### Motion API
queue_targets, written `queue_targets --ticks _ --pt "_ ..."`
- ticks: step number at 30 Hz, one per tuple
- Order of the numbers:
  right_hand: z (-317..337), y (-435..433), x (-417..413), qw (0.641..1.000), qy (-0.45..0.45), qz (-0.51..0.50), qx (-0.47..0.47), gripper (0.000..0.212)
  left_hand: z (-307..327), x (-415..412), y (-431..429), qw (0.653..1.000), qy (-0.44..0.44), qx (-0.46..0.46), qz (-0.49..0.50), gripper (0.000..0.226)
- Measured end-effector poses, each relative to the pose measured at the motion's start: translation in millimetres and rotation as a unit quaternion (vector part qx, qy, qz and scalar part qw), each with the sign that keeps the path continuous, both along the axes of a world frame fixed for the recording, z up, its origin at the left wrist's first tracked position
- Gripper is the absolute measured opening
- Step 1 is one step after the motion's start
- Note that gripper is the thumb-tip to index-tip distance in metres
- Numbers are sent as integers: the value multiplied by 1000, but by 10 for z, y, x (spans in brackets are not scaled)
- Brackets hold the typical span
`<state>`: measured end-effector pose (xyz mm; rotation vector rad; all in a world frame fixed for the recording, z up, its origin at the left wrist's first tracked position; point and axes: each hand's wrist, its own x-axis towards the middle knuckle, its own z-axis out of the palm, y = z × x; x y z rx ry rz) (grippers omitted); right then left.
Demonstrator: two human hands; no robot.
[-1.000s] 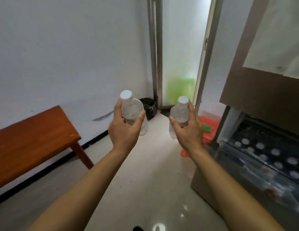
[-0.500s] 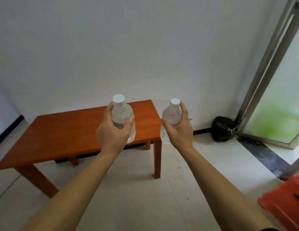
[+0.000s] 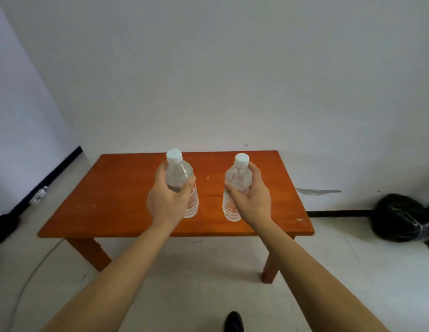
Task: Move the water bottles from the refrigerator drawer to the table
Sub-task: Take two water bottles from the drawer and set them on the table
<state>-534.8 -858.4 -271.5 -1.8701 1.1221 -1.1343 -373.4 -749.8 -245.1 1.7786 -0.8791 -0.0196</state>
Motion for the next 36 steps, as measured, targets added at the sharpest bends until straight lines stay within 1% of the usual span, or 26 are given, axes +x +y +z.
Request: queue_targets --ticks 3,8,14,18,21,26,30,32,36 --pt "-64 -649 425 1000 17 -1 -6 74 -2 419 -642 1000 4 0 16 74" --pt "32 -1650 1160 999 45 4 0 74 170 1085 -1558 999 23 8 34 72" --pt "54 -2459 2073 996 51 60 39 72 111 1953 -2226 997 55 26 51 75" --pt "-168 -2839 2588 991 96 82 54 80 -128 2579 -2625 995 47 77 43 76" --pt "-410 -3042 2968 988 137 59 49 80 -393 3052 -2948 991 57 117 29 75" --pt "-729 -3339 3599 975 200 19 91 80 -769 3782 -3445 985 90 145 -2 64" --pt "-995 -3593 4132 967 234 -13 102 78 -1115 4339 -3776 980 106 167 -33 66" --pt "-1155 -3718 4392 964 242 -26 111 78 -1274 4562 -3922 977 117 174 -39 70" --pt "-1431 -3911 4821 967 218 -19 133 79 -1532 4898 -4159 973 144 176 -46 70"
